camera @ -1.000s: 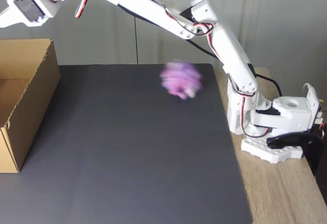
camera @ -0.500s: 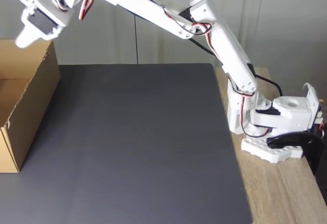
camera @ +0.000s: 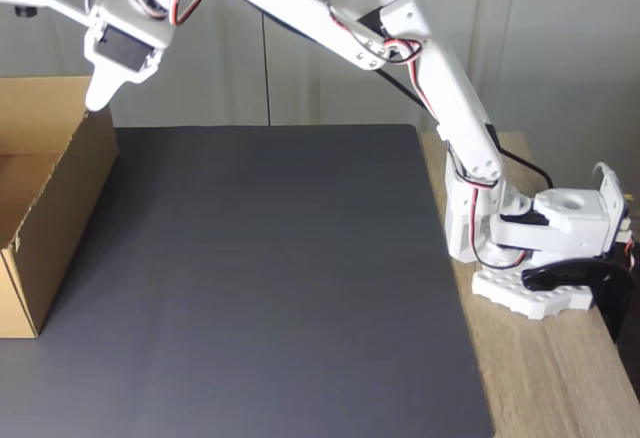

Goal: Grasp a ball and put it in the box.

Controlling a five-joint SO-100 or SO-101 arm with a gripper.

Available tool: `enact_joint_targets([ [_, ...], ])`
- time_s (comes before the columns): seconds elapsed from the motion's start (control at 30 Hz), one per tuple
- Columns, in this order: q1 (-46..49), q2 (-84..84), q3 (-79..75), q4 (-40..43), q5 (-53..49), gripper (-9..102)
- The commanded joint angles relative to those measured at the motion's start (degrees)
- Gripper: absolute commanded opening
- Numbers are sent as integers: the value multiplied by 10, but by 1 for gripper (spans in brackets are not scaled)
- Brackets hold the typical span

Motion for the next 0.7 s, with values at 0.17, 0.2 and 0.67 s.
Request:
enact_joint_targets([
  [0.17,16,87,-18,48,0,0],
  [0.2,18,94,-18,56,-1,0],
  [0.67,18,147,-17,118,1,0],
])
